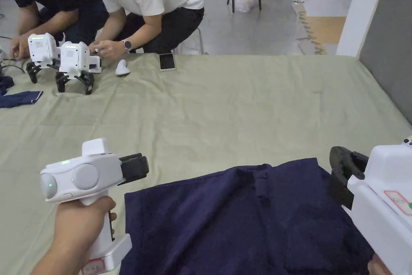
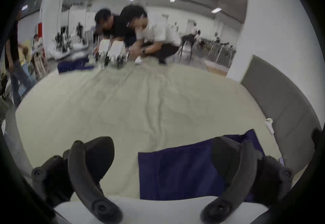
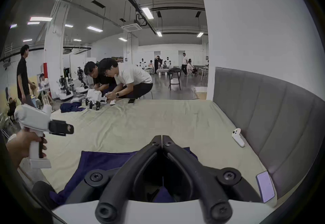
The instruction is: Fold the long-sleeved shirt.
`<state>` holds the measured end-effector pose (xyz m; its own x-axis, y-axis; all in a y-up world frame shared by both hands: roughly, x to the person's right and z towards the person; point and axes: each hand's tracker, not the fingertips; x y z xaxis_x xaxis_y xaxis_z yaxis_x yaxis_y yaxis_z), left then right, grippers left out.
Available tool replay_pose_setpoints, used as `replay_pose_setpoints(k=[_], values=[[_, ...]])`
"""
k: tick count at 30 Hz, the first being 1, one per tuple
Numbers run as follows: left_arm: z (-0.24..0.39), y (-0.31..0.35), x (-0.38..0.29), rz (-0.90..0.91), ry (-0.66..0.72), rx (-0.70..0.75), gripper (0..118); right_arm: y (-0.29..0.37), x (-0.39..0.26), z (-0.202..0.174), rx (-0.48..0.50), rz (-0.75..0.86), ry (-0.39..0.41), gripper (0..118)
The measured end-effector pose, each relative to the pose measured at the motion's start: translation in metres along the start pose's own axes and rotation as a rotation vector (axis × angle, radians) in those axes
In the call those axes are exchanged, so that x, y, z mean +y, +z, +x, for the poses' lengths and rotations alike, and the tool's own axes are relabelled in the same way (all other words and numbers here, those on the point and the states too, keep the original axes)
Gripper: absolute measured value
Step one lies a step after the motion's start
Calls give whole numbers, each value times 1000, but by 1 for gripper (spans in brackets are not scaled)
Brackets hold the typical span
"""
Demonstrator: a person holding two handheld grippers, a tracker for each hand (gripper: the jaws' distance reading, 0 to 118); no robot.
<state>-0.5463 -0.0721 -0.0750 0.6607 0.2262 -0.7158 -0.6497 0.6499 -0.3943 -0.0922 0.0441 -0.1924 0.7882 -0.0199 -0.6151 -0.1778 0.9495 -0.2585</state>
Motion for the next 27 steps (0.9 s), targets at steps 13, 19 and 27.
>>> replay_pose_setpoints(k=[13,19,27], values=[[3,-91,-61,-135,-164,203,92,-33,-23,6,43,-108,-46,0],[27,-82,-57,-184,-313,174,59,-81,-26,28,4,-167,30,0],[37,-77,-59,-253,-330,206,10,-272,-32,80,25,-530,306,117]])
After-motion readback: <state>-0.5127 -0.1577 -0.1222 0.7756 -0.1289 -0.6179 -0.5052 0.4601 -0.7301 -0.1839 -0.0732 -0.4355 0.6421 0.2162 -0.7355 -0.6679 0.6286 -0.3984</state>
